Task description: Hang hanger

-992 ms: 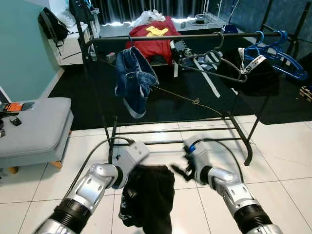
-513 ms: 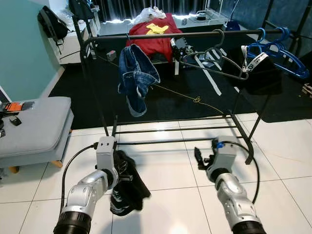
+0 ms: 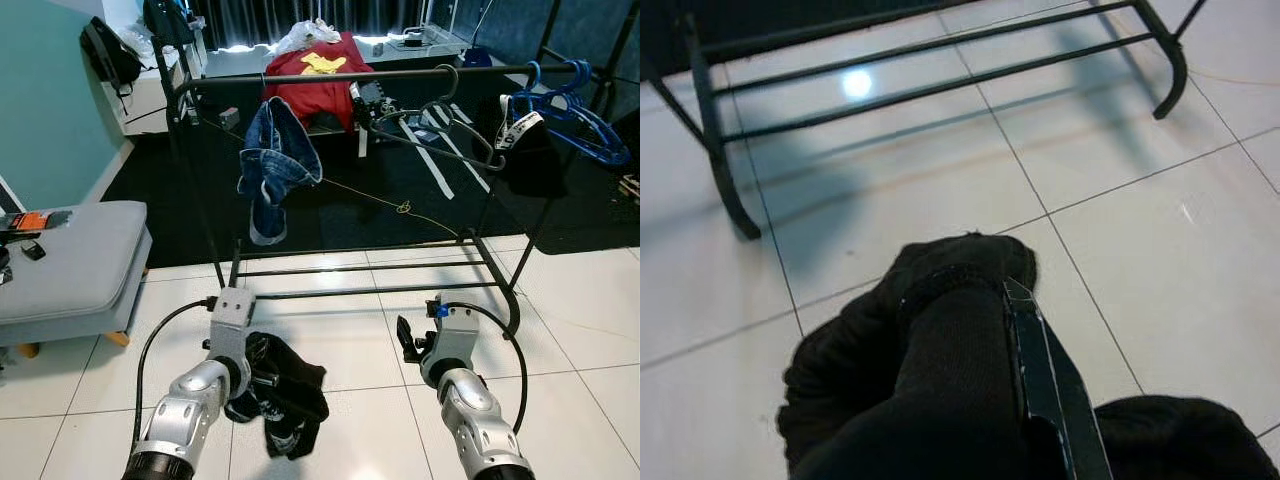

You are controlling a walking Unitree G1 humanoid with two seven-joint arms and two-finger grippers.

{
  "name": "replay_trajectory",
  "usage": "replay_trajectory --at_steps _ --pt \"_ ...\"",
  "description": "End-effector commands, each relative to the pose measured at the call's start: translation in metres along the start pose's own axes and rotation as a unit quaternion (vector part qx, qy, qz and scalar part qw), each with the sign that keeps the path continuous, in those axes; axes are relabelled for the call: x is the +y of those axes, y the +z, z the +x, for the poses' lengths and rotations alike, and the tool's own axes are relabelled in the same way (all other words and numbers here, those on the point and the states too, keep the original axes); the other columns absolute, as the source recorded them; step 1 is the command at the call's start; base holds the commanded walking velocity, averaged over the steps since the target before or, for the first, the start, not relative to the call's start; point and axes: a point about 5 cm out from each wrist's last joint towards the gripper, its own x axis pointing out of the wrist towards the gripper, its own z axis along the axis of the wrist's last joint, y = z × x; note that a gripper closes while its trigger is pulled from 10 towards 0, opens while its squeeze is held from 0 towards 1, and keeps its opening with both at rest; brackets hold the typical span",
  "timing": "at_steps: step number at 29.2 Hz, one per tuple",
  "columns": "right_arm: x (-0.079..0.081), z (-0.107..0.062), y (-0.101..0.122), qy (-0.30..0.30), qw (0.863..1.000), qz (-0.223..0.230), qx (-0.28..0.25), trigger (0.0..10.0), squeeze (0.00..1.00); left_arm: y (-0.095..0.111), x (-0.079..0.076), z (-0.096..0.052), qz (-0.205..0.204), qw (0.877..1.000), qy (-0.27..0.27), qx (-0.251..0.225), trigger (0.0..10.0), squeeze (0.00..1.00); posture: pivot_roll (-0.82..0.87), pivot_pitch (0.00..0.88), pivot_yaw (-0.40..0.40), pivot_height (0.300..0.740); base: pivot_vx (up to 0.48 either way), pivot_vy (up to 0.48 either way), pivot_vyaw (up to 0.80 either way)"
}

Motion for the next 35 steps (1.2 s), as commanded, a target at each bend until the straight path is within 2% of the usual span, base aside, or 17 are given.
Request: replay_trajectory --at_steps 1,3,5,7,13,14,16,19,20,21,22,24,26,28,32,34,35 --pt "0.002 -0.002 0.000 0.001 1.000 0.000 -0.009 10.0 0.00 0.011 -0.003 -0.004 0.049 0.998 -0.031 -0.033 10.0 0.00 0.04 0.072 0.080 0.740 0.000 0.000 0.00" --pt "0.002 -0.002 0.001 0.001 1.000 -0.003 -0.011 10.0 0.00 0.014 -0.008 -0.005 0.076 0.995 -0.057 -0.043 10.0 0.00 0.04 0.072 0.080 0.740 0.000 0.000 0.00" --pt "0.003 -0.002 0.002 -0.001 1.000 -0.006 -0.016 10.0 0.00 0.022 -0.013 -0.008 0.137 0.984 -0.098 -0.061 10.0 0.00 0.04 0.066 0.096 0.740 0.000 0.000 0.00" --pt "0.003 -0.002 0.002 -0.002 1.000 -0.007 -0.017 10.0 0.00 0.026 -0.016 -0.010 0.164 0.977 -0.115 -0.070 10.0 0.00 0.04 0.066 0.100 0.740 0.000 0.000 0.00" --pt "0.003 -0.003 0.001 -0.005 1.000 -0.005 -0.018 10.0 0.00 0.038 -0.016 -0.010 0.154 0.975 -0.122 -0.103 10.0 0.00 0.04 0.061 0.106 0.740 0.000 0.000 0.00" --pt "0.002 -0.004 0.000 -0.006 1.000 -0.005 -0.019 10.0 0.00 0.052 -0.020 -0.014 0.136 0.968 -0.144 -0.151 10.0 0.00 0.04 0.060 0.107 0.740 0.000 0.000 0.00" --pt "0.002 -0.005 0.000 -0.008 1.000 -0.004 -0.019 10.0 0.00 0.066 -0.025 -0.020 0.114 0.957 -0.178 -0.200 10.0 0.00 0.04 0.057 0.109 0.740 0.000 0.000 0.00" --pt "0.002 -0.005 0.000 -0.009 1.000 -0.004 -0.019 10.0 0.00 0.073 -0.028 -0.024 0.107 0.949 -0.197 -0.223 10.0 0.00 0.04 0.057 0.109 0.740 0.000 0.000 0.00" --pt "0.002 -0.004 0.000 -0.009 1.000 -0.004 -0.021 10.0 0.00 0.078 -0.033 -0.029 0.104 0.937 -0.238 -0.234 10.0 0.00 0.04 0.059 0.110 0.740 0.000 0.000 0.00" --pt "0.002 -0.004 0.001 -0.010 1.000 -0.003 -0.023 10.0 0.00 0.081 -0.038 -0.034 0.118 0.924 -0.277 -0.237 10.0 0.00 0.05 0.062 0.111 0.740 0.000 0.000 0.00" --pt "0.002 -0.004 0.001 -0.010 1.000 -0.003 -0.023 10.0 0.00 0.081 -0.038 -0.034 0.118 0.924 -0.277 -0.237 10.0 0.00 0.05 0.062 0.111 0.740 0.000 0.000 0.00" --pt "0.003 -0.004 0.002 -0.011 1.000 -0.003 -0.025 10.0 0.00 0.084 -0.042 -0.039 0.143 0.906 -0.324 -0.231 10.0 0.00 0.05 0.065 0.113 0.740 0.000 0.000 0.00" --pt "0.003 -0.004 0.002 -0.011 1.000 -0.004 -0.027 10.0 0.00 0.085 -0.040 -0.039 0.167 0.901 -0.338 -0.215 10.0 0.00 0.05 0.066 0.113 0.740 0.000 0.000 0.00" --pt "0.003 -0.004 0.002 -0.011 1.000 -0.004 -0.027 10.0 0.00 0.085 -0.040 -0.039 0.170 0.900 -0.340 -0.214 10.0 0.00 0.05 0.066 0.113 0.740 0.000 0.000 0.00" --pt "0.002 -0.004 0.002 -0.012 1.000 -0.004 -0.027 10.0 0.00 0.081 -0.037 -0.037 0.229 0.889 -0.349 -0.187 10.0 0.00 0.05 0.071 0.112 0.740 0.000 0.000 0.00" --pt "0.002 -0.004 0.002 -0.012 1.000 -0.004 -0.027 10.0 0.00 0.081 -0.037 -0.037 0.229 0.889 -0.349 -0.187 10.0 0.00 0.05 0.071 0.112 0.740 0.000 0.000 0.00" --pt "0.002 -0.004 0.002 -0.012 1.000 -0.003 -0.028 10.0 0.00 0.076 -0.034 -0.036 0.264 0.885 -0.346 -0.167 10.0 0.00 0.05 0.072 0.111 0.740 0.000 0.000 0.00"
